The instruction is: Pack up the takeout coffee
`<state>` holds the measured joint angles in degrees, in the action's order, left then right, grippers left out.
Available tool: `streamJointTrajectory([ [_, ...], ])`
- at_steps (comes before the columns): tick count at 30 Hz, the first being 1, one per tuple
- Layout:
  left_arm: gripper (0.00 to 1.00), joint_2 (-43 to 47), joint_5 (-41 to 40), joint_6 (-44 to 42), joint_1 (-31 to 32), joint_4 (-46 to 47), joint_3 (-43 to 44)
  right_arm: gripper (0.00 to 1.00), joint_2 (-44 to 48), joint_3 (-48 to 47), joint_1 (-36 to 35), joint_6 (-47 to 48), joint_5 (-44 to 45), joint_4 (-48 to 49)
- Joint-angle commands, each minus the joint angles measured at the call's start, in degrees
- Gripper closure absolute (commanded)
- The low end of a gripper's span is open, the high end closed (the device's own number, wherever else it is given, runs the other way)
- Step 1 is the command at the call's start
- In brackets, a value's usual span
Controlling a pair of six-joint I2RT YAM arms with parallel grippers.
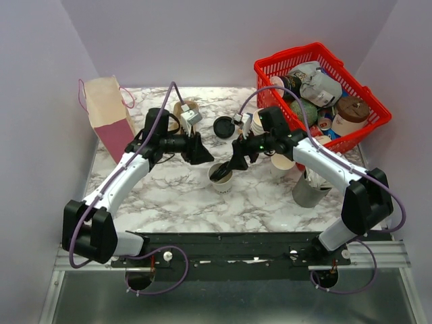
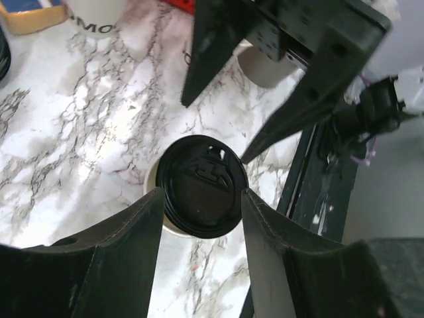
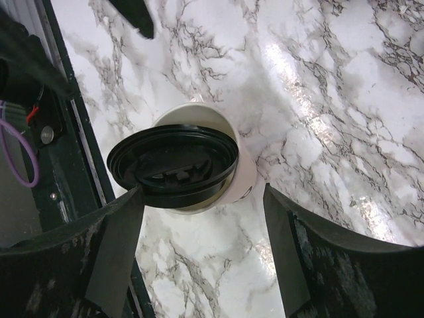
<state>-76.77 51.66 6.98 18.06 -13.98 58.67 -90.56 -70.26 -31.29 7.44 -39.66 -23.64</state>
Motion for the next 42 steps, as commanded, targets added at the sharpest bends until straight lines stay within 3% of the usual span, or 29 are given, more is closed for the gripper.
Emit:
streamJointTrajectory([
  [1,0.42,-0.7,8.1,-15.3,2.1,-10.0,1.3,0.19,0.2,-1.6,-0.8,-0.4,1.1,-0.3],
  [5,0.46,-4.4,12.1,-16.0,2.9,-11.3,0.5,0.19,0.1,-1.8,-0.9,-0.3,1.2,-0.5],
  [21,0.60,-10.1,12.0,-21.8,6.7,-14.2,4.2,0.18,1.2,-1.5,-0.8,0.5,2.3,-0.8],
  [28,0.86,-12.3,13.0,-23.6,7.0,-17.2,6.4,0.18,1.5,-1.5,-0.8,0.8,2.8,-1.2],
  [34,0.97,-13.6,14.0,-23.2,6.2,-18.8,8.5,0.18,2.7,-3.0,-0.8,3.0,2.7,-4.0],
  [37,1.00,-13.4,17.2,-16.0,4.9,-13.3,8.0,0.15,4.3,-3.2,-0.7,4.9,-1.1,-4.6],
  [38,1.00,-12.9,18.8,-12.9,4.5,-6.7,6.9,0.14,4.7,-3.2,-0.7,5.1,-2.7,-4.5],
  [42,1.00,-12.3,22.9,9.7,3.9,11.6,3.1,0.14,5.1,-3.7,-0.6,4.8,-5.2,-4.7],
])
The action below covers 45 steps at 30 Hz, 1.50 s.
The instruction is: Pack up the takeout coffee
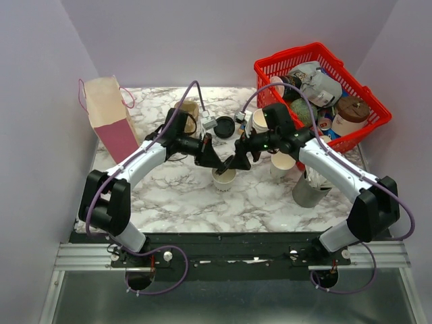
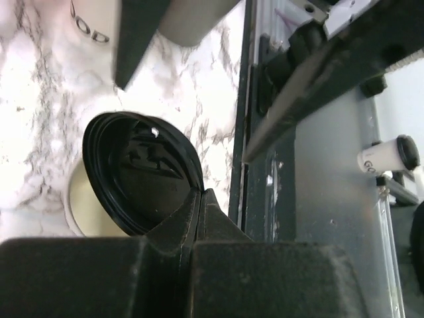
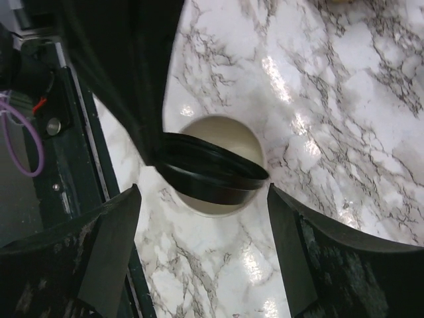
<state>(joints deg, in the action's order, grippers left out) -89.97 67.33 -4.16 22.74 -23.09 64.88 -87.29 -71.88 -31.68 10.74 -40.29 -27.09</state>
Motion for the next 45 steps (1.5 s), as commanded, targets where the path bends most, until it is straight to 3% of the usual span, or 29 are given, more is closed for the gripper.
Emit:
streamJointTrajectory([
  [1,1.00,0.9,8.0,24.3,-0.8,24.5,-4.1,0.14,1.4,-2.2,-0.2,1.5,-4.8,-1.4],
  [3,1.00,0.7,9.5,33.4,-1.1,38.2,-8.2,0.13,1.0,-2.5,-0.1,1.6,-5.4,-1.4],
  [4,1.00,0.5,9.6,45.7,-1.4,45.0,-10.2,0.13,0.7,-2.7,0.0,2.0,-5.7,-1.5],
  [5,1.00,0.2,9.4,52.3,-2.2,61.0,-14.7,0.13,0.3,-2.9,0.0,2.1,-6.4,-1.6],
  [8,1.00,-1.6,7.6,67.8,-4.4,78.1,-19.5,0.13,-0.3,-3.0,0.1,2.8,-7.3,-1.5],
  [33,1.00,-5.3,2.6,65.9,-6.4,71.8,-23.9,0.13,-3.2,-1.2,0.3,1.6,-2.0,2.0],
  [37,0.88,-5.0,2.2,65.2,-6.5,70.6,-23.9,0.13,-3.0,-1.0,0.3,1.3,-1.9,2.1],
  [45,0.81,-3.0,1.3,62.0,-7.4,64.6,-23.8,0.13,-2.7,-0.3,0.3,0.7,-1.6,2.6],
])
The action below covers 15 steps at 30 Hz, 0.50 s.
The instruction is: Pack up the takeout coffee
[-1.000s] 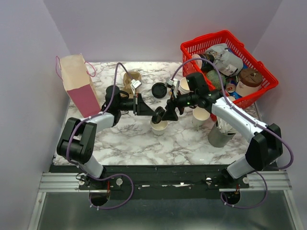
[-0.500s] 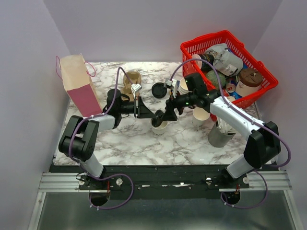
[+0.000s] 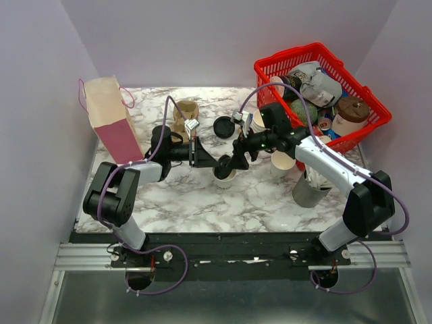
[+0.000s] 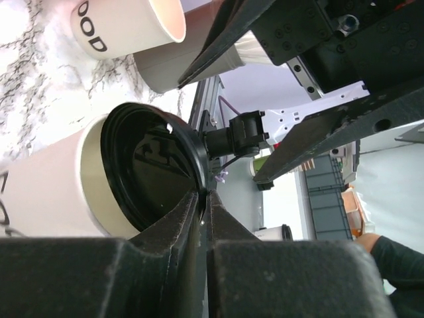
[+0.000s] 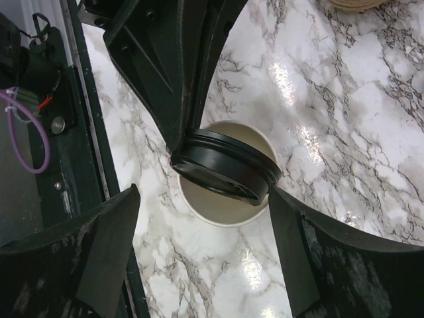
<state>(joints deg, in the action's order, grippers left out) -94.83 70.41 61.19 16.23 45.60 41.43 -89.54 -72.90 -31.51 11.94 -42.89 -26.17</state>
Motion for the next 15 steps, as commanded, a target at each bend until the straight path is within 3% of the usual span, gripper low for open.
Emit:
streamJointTrajectory([
  [1,0.77,2.1,-1.9,-3.9,-1.1,-4.9,-0.4,0.13,-0.5,0.7,0.1,-0.6,1.1,1.7],
  [7,0.64,3.4,-3.2,-9.1,-2.8,-11.3,0.2,0.13,-1.7,-0.3,0.1,-1.1,2.4,1.8],
  [15,0.56,3.2,-4.1,-10.4,-3.0,-12.6,0.7,0.13,-2.5,-0.8,0.1,-1.7,2.2,2.0],
])
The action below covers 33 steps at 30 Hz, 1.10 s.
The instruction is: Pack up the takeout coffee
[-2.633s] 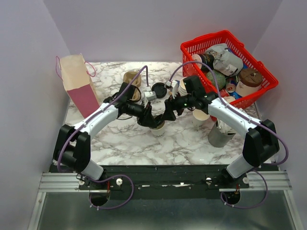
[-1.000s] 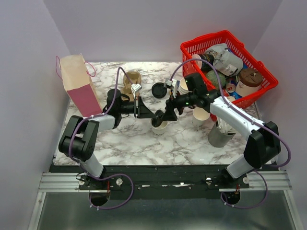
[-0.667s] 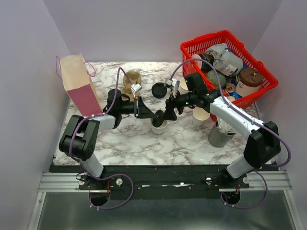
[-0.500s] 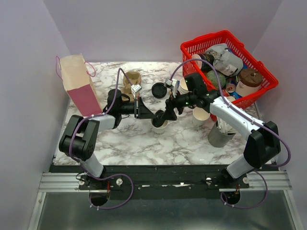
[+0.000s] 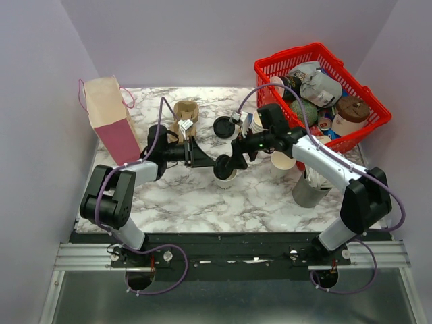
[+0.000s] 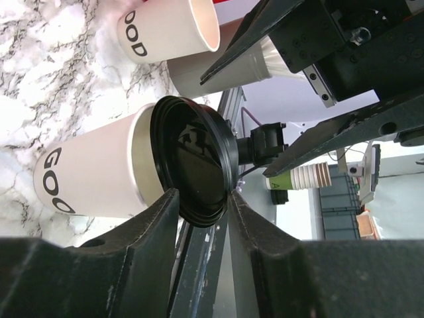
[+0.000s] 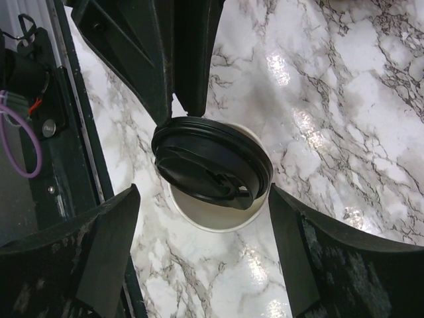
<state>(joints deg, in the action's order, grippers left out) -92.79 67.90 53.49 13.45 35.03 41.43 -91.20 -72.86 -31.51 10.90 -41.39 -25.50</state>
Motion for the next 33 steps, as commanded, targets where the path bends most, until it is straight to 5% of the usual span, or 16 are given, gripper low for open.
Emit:
streamJointTrajectory([
  [1,0.55,1.1,-1.6,-3.3,-0.3,-2.4,0.8,0.13,-1.0,-1.0,0.1,-0.7,0.7,1.3],
  [16,0.53,0.6,-2.9,-7.4,-0.3,-7.3,2.4,0.13,-2.0,-0.9,0.1,-0.8,6.9,1.8],
  [33,0.52,-2.0,-4.2,-10.5,-0.4,-10.3,4.5,0.13,-4.0,-0.5,0.1,-2.4,3.7,1.9],
])
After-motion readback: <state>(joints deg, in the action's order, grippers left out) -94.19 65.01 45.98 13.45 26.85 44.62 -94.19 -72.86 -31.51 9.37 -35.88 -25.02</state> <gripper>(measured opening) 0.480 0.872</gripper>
